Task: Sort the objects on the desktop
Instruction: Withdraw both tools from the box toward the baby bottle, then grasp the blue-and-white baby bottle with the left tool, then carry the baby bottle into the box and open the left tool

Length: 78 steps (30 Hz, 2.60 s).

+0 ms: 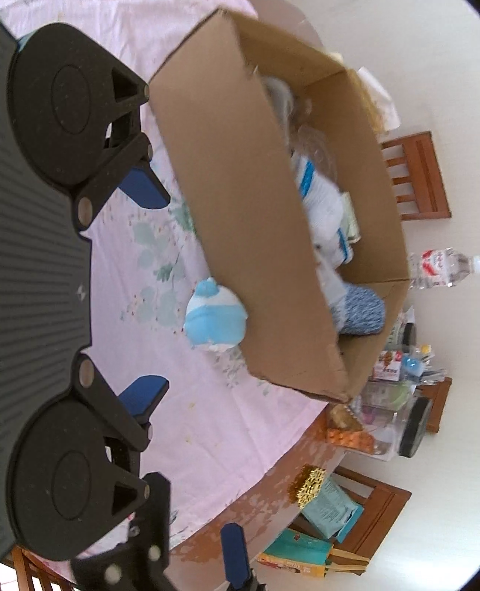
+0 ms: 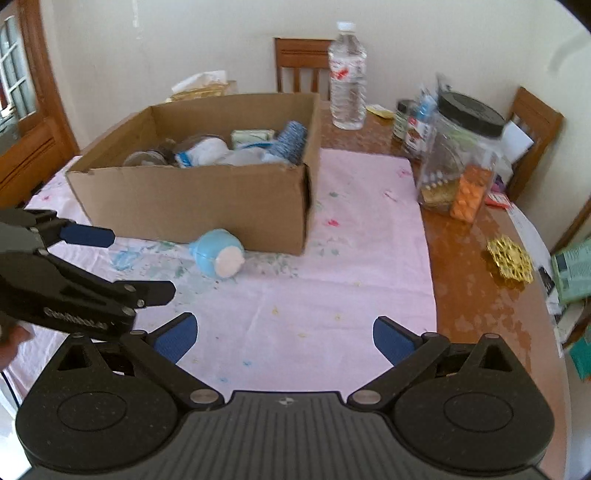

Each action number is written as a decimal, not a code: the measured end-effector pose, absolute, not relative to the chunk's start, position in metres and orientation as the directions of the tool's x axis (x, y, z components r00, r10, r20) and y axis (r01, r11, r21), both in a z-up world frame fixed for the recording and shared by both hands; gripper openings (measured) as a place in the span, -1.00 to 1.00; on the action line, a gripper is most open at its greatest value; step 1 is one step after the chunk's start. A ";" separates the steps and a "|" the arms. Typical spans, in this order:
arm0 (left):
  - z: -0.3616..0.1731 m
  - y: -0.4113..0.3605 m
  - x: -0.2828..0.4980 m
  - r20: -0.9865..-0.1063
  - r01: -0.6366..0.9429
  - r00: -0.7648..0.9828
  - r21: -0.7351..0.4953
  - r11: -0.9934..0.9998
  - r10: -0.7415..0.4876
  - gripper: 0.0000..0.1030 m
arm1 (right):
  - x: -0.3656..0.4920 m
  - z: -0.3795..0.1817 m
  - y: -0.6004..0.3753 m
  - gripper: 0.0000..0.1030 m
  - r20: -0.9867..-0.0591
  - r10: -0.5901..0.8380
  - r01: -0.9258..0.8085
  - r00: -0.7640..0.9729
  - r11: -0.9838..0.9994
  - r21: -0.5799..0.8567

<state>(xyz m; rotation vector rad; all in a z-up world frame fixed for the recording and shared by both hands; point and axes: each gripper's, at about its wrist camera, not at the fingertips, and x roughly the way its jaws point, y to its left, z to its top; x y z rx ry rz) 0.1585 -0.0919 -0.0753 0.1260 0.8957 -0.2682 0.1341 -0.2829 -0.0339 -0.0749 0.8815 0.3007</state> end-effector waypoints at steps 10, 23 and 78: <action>-0.107 -0.102 0.172 -0.819 0.263 0.552 -0.008 0.965 -0.157 0.88 | 0.130 -0.050 -0.301 1.00 -0.799 0.202 -0.223 0.566 0.971 0.088; -0.113 -0.109 0.186 -0.790 0.239 0.594 -0.005 0.971 -0.150 1.00 | 0.140 -0.054 -0.299 1.00 -0.802 0.211 -0.210 0.559 0.972 0.109; -0.059 -0.091 0.181 -0.753 0.294 0.614 -0.061 0.954 -0.237 0.03 | 0.133 -0.034 -0.301 1.00 -0.784 0.207 -0.231 0.585 0.969 0.084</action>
